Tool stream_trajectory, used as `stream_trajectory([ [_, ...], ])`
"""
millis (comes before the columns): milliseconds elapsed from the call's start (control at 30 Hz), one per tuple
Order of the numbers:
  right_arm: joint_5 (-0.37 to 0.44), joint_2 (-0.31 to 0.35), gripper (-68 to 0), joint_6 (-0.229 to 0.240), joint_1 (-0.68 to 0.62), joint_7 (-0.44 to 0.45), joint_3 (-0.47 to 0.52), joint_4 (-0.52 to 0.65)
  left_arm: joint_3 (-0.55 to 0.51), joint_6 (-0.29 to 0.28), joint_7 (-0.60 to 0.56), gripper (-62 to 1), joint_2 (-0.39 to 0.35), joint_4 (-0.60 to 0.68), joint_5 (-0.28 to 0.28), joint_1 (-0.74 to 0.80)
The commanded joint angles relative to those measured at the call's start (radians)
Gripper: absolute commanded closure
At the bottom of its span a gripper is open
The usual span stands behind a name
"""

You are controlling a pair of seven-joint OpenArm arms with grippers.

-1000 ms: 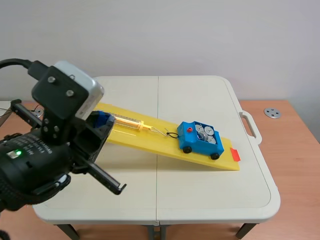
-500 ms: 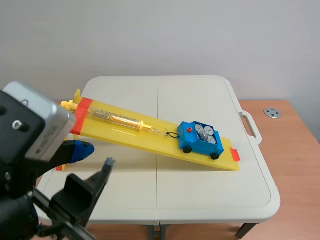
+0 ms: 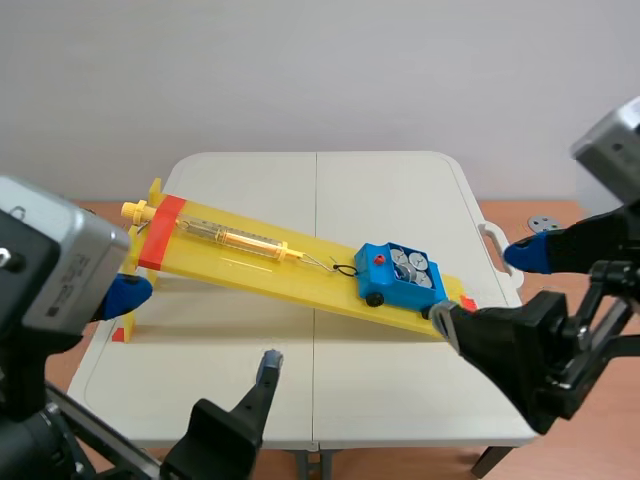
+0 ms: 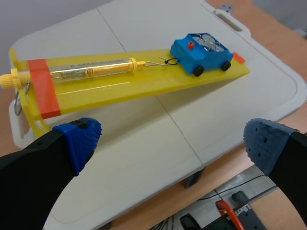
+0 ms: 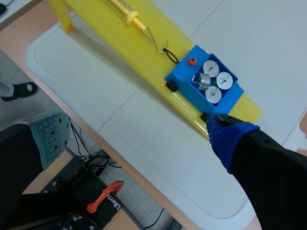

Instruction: Place the four metal weights on the blue cart on the ramp.

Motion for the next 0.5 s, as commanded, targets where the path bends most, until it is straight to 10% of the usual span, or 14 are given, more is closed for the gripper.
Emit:
stream_trajectory([
  [0,-0.016,0.031,-59.6,0.005,0.042,0.172,0.044,0.019,-0.020,0.088,-0.141,-62.3,0.010,0.119,-0.064,-0.010],
  [167,-0.113,0.016,-61.0,-0.002,0.049,0.296,-0.041,-0.074,-0.056,0.113,-0.106,-62.3,0.001,0.100,-0.123,-0.069],
  [467,-0.235,0.016,-61.1,-0.167,0.059,0.352,-0.084,-0.101,-0.099,0.116,-0.076,-62.3,-0.018,0.006,-0.185,-0.161],
])
